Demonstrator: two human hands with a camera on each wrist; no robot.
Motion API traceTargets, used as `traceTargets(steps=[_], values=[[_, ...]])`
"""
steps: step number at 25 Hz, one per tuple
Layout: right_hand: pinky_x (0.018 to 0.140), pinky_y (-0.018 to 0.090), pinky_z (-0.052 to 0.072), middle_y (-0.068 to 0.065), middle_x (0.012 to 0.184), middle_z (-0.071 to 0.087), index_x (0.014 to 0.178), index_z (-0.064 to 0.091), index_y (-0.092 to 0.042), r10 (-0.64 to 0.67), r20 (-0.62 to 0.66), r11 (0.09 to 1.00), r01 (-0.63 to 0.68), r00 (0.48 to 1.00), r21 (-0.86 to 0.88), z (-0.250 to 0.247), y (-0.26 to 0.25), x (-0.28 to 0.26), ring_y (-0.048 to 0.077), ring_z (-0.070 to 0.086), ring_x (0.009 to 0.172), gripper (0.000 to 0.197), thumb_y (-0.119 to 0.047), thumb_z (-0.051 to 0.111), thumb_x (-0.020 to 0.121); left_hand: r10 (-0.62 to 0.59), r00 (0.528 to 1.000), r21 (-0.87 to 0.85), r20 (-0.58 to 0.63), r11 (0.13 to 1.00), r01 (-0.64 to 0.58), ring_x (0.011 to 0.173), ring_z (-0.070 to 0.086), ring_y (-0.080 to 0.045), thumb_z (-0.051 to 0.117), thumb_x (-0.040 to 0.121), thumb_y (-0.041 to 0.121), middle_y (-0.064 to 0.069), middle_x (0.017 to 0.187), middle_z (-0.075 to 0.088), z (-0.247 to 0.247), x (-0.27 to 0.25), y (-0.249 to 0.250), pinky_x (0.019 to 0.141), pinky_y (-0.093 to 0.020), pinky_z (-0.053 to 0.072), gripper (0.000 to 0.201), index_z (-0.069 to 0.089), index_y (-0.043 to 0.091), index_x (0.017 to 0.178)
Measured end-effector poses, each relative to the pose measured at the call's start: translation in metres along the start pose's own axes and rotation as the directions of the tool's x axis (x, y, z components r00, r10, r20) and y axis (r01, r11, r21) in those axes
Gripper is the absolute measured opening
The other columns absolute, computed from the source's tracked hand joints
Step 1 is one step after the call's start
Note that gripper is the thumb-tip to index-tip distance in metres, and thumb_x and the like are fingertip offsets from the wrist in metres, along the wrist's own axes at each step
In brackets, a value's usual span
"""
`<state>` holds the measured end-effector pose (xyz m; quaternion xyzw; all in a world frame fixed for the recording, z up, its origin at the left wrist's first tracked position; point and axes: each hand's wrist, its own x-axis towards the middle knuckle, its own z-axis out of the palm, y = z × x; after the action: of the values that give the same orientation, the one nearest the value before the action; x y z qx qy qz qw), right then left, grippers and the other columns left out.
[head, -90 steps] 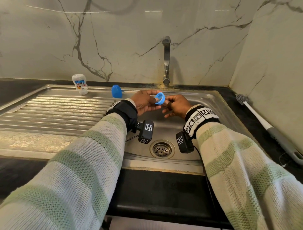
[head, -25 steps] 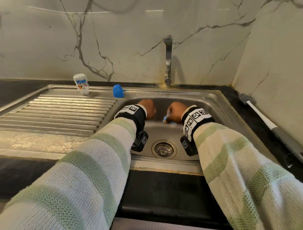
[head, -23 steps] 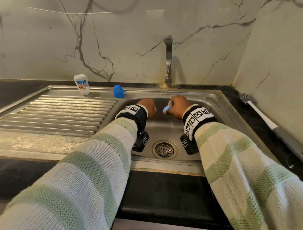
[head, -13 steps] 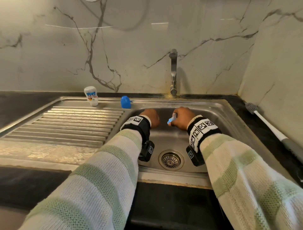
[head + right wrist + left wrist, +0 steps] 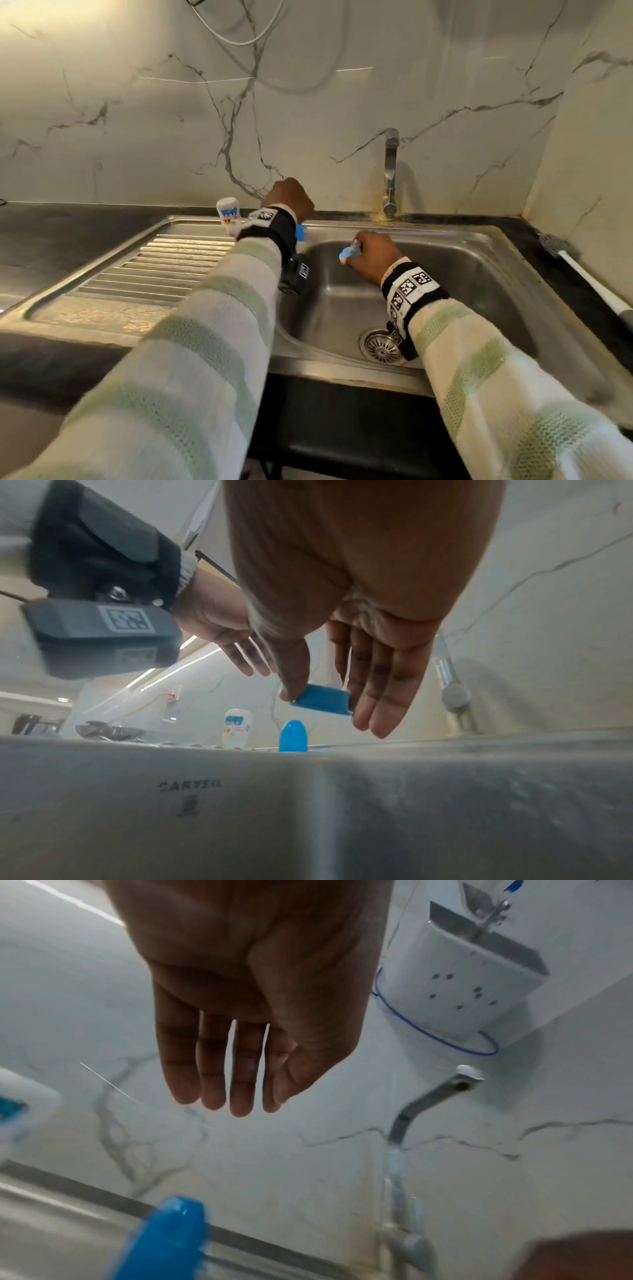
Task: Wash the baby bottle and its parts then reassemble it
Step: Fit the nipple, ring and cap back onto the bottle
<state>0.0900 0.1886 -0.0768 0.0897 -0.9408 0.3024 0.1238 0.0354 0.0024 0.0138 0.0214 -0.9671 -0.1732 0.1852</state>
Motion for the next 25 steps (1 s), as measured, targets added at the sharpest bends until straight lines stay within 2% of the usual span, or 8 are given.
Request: traceTargets(steps=[2, 5, 8, 10, 13, 18, 21, 25], values=[[0.079, 0.03, 0.048, 0.011, 0.105, 0.066, 0.101, 0.065, -0.01, -0.027, 0.008, 1.0, 0.027, 1.0, 0.013, 0.012, -0.022, 0.003, 0.028, 0.061, 0.096, 0.035, -0.035, 0.075, 0.079, -0.058, 0.998, 0.087, -0.015, 0.994, 0.059, 0.108, 0.064, -0.038, 0.058, 0.086, 0.021, -0.018, 0.117, 0.066, -0.025, 0.025, -0.035, 0.088, -0.037, 0.051, 0.031, 0.067, 0.005, 0.11], [0.078, 0.03, 0.046, 0.007, 0.105, 0.064, 0.106, 0.062, -0.012, -0.084, 0.092, 0.996, 0.087, 0.992, -0.035, 0.028, -0.04, 0.007, 0.025, 0.06, 0.095, 0.037, -0.039, 0.071, 0.082, -0.102, 0.995, 0.259, 0.002, 0.961, 0.098, 0.114, 0.06, -0.039, 0.063, 0.082, 0.028, -0.019, 0.126, 0.062, -0.045, 0.065, -0.1, 0.096, -0.044, 0.051, 0.042, 0.063, 0.008, 0.119], [0.079, 0.031, 0.048, 0.004, 0.099, 0.065, 0.099, 0.061, -0.015, -0.081, 0.154, 0.995, 0.089, 0.985, -0.044, 0.035, -0.025, 0.012, 0.023, 0.062, 0.093, 0.032, -0.038, 0.074, 0.081, -0.178, 0.979, 0.326, 0.099, 0.935, 0.137, 0.133, 0.047, -0.035, 0.065, 0.086, 0.033, -0.012, 0.149, 0.044, -0.04, 0.089, -0.145, 0.109, -0.045, 0.041, 0.065, 0.044, 0.02, 0.146], [0.073, 0.029, 0.047, 0.003, 0.093, 0.066, 0.091, 0.06, -0.02, -0.056, 0.169, 0.997, 0.062, 0.984, -0.034, 0.039, -0.014, 0.016, 0.022, 0.063, 0.087, 0.028, -0.039, 0.076, 0.079, -0.192, 0.959, 0.297, 0.206, 0.947, 0.126, 0.139, 0.041, -0.031, 0.07, 0.086, 0.033, -0.006, 0.156, 0.036, -0.028, 0.102, -0.164, 0.114, -0.043, 0.035, 0.075, 0.034, 0.024, 0.152], [0.069, 0.027, 0.043, 0.001, 0.089, 0.064, 0.093, 0.061, -0.019, -0.051, 0.154, 0.997, 0.06, 0.987, -0.053, 0.044, -0.011, 0.022, 0.018, 0.061, 0.081, 0.03, -0.04, 0.077, 0.078, -0.192, 0.949, 0.305, 0.251, 0.946, 0.11, 0.137, 0.043, -0.031, 0.076, 0.081, 0.033, -0.004, 0.155, 0.039, -0.008, 0.115, -0.18, 0.113, -0.045, 0.037, 0.077, 0.039, 0.028, 0.148], [0.08, 0.036, 0.054, 0.001, 0.093, 0.065, 0.098, 0.063, -0.018, -0.056, 0.168, 0.998, 0.062, 0.984, -0.026, 0.046, -0.009, 0.022, 0.018, 0.062, 0.085, 0.034, -0.041, 0.076, 0.077, -0.162, 0.983, 0.328, 0.092, 0.937, 0.123, 0.125, 0.051, -0.036, 0.073, 0.084, 0.025, -0.013, 0.137, 0.052, 0.005, 0.117, -0.185, 0.105, -0.048, 0.044, 0.051, 0.056, 0.019, 0.132], [0.081, 0.037, 0.055, 0.001, 0.094, 0.066, 0.098, 0.063, -0.018, -0.059, 0.17, 0.998, 0.064, 0.984, -0.026, 0.046, -0.008, 0.023, 0.019, 0.063, 0.085, 0.034, -0.041, 0.076, 0.077, -0.173, 0.983, 0.29, 0.054, 0.945, 0.151, 0.12, 0.052, -0.037, 0.078, 0.08, 0.026, -0.016, 0.129, 0.052, 0.007, 0.115, -0.185, 0.1, -0.048, 0.046, 0.054, 0.053, 0.016, 0.126], [0.082, 0.037, 0.055, 0.001, 0.095, 0.066, 0.101, 0.063, -0.017, -0.061, 0.172, 0.998, 0.066, 0.983, -0.025, 0.046, -0.007, 0.023, 0.019, 0.063, 0.086, 0.035, -0.041, 0.076, 0.078, -0.169, 0.984, 0.242, 0.059, 0.958, 0.15, 0.11, 0.057, -0.037, 0.083, 0.073, 0.03, -0.014, 0.12, 0.058, 0.003, 0.107, -0.18, 0.091, -0.047, 0.05, 0.06, 0.049, 0.016, 0.121]])
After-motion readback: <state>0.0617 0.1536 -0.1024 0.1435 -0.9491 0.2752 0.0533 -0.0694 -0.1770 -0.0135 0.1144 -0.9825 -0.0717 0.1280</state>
